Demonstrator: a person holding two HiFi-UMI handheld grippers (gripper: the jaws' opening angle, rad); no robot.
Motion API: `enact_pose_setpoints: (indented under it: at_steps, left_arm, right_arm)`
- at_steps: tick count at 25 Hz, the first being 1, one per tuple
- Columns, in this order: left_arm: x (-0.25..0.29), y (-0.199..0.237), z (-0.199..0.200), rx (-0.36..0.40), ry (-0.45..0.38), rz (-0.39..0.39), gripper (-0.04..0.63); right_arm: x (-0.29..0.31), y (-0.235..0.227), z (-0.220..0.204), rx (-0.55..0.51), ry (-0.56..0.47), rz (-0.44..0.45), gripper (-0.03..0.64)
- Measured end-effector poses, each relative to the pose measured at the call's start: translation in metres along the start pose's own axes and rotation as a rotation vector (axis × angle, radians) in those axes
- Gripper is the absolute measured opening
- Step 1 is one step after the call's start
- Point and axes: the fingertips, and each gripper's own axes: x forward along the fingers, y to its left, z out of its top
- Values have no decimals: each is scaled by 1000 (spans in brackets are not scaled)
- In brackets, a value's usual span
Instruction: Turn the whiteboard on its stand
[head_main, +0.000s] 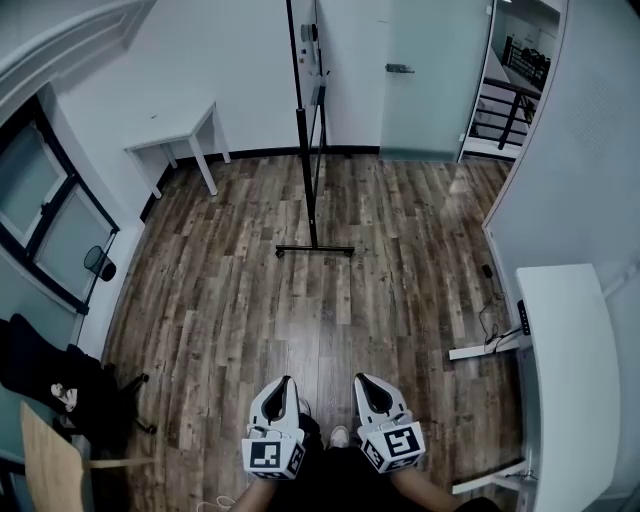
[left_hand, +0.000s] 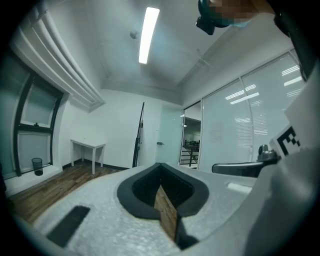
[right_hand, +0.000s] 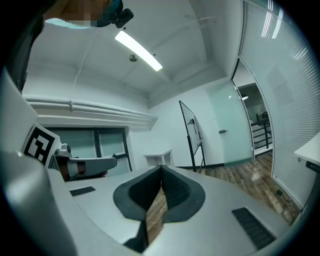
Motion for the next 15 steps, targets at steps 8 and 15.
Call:
enact_pose_setpoints:
  at_steps: [8, 15]
  left_arm:
    - [52, 25, -4, -2, 7, 24, 12]
    - [137, 61, 8, -6, 1, 2, 12]
  right_arm:
    - [49, -30, 1, 8, -14, -12, 12]
    - [122, -64, 19, -2, -9, -55, 12]
